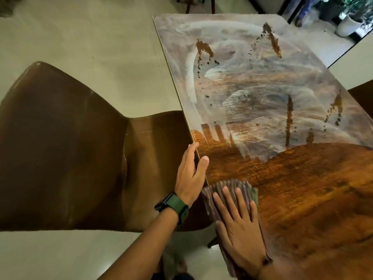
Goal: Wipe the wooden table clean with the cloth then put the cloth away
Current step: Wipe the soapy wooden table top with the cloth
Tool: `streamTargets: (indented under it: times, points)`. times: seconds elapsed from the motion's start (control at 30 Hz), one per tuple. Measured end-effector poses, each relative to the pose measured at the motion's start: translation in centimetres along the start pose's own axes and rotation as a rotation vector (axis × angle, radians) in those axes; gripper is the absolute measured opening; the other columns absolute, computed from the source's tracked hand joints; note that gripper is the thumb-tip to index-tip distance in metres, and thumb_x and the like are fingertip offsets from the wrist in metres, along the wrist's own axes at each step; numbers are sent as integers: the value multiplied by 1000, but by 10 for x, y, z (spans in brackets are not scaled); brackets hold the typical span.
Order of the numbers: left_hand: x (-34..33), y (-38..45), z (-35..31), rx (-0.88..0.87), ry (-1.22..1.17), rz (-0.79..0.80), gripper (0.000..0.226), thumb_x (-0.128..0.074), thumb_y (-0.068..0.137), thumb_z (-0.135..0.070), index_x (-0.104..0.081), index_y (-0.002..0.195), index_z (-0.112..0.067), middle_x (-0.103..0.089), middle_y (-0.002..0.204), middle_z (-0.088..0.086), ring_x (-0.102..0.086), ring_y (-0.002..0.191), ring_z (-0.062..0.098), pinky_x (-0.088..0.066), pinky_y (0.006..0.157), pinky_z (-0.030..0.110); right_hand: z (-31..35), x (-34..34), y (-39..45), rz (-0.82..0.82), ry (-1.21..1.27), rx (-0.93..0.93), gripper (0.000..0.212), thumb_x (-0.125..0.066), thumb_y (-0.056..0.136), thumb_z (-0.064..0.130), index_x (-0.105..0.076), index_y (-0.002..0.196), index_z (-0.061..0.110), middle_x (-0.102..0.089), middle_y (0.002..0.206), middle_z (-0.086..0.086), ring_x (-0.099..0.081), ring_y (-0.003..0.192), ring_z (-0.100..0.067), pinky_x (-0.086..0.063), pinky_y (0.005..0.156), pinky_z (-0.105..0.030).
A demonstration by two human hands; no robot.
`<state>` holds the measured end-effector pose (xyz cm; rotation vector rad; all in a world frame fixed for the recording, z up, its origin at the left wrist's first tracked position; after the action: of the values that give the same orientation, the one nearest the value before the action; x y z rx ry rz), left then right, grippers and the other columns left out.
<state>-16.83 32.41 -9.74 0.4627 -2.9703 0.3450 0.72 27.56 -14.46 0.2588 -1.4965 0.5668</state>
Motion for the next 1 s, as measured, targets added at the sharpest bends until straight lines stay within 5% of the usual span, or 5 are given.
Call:
streamTargets:
  times: [0.27, 0.53, 0.67, 0.83, 1.0]
  points:
    - [11, 44, 8, 76, -89, -189, 48, -39, 90, -40, -37, 136, -25, -40, 141, -11, -36, 123, -4, -30, 99, 17, 7, 19, 122, -40, 18, 22, 56, -16, 96, 51, -21, 149, 35, -19, 157, 2, -13, 145, -27, -10, 110, -54]
    - [19, 89, -9, 55, 34, -258, 42, -40, 96, -28, -38, 137, -19, -41, 141, -7, -37, 122, -1, -32, 97, 16, 27, 53, 303, 25, 46, 98, 55, -17, 100, 47, 2, 150, 35, 11, 159, 3, 17, 144, -26, 11, 111, -57]
    - [17, 98, -24, 13, 52, -253, 39, -40, 96, -26, -41, 135, -19, -45, 139, -5, -41, 121, 1, -33, 90, 3, 27, 52, 293, 51, 8, 123, 55, -11, 100, 48, 8, 149, 33, 12, 159, 2, 16, 144, -26, 8, 112, -58]
    - [30, 104, -23, 52, 13, -259, 39, -39, 97, -28, -39, 135, -21, -45, 137, -6, -41, 122, 4, -36, 105, 30, 15, 34, 177, -22, 62, 101, 58, -12, 96, 49, -13, 151, 30, -9, 159, 2, -5, 146, -29, -11, 111, -58]
    - [34, 116, -18, 95, -88, -260, 48, -39, 91, -40, -38, 136, -23, -42, 135, -13, -39, 121, 0, -34, 97, 20, 1, 21, 108, 42, 13, 42, 55, -11, 98, 49, -26, 148, 31, -19, 157, 3, -17, 144, -27, -17, 109, -55]
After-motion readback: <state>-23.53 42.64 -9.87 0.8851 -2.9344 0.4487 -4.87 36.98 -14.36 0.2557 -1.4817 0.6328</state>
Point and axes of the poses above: each hand's wrist, its own y-axis towards the middle knuckle, its own x-axis out of the back of the hand, z = x × y, the point moved 3 cm from there along y, towards the middle knuckle
